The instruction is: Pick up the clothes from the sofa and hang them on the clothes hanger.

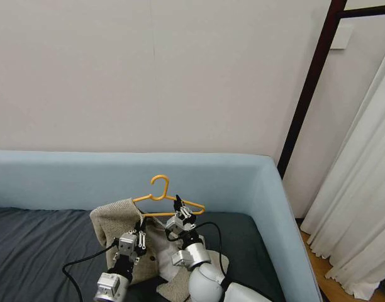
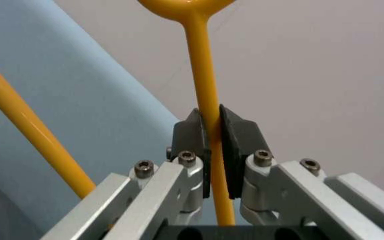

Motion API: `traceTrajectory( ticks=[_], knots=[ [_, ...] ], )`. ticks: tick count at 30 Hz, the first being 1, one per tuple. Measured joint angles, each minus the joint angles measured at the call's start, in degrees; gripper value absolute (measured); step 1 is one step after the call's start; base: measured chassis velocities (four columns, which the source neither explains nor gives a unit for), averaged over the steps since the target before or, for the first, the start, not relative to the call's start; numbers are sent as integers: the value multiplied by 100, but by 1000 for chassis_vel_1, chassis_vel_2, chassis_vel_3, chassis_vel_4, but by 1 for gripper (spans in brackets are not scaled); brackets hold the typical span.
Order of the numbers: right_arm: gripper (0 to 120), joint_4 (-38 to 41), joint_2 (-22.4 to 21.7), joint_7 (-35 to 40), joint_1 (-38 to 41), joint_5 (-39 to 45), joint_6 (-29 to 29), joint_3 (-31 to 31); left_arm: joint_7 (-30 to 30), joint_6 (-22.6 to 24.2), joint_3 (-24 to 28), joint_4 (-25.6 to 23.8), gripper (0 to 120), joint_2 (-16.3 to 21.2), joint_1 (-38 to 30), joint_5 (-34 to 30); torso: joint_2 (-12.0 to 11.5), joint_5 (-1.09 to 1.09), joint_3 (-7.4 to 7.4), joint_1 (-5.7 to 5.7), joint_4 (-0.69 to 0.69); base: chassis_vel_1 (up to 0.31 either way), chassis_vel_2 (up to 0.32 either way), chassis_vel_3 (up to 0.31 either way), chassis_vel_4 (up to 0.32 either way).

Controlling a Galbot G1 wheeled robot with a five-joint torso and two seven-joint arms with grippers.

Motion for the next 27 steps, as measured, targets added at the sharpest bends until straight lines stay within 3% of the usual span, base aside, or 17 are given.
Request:
traceTrajectory(
  ticks=[10, 19, 27],
  knots=[
    [5, 16, -189, 20, -149, 51, -75, 70, -13, -25, -55, -42, 0, -33, 42, 29, 0, 0, 0, 0, -1, 0, 0, 0, 0],
    [5, -436, -110, -146, -159, -991, -235, -23, 0, 6, -283, -511, 0, 62, 61, -17, 0, 0, 0, 0, 0, 0, 0, 0, 0],
    [5, -468, -110, -388, -228, -1434, -361, -98, 38, 26, -278, -559, 0, 41, 55, -18, 0, 0, 0, 0, 0, 0, 0, 0, 0]
  ],
)
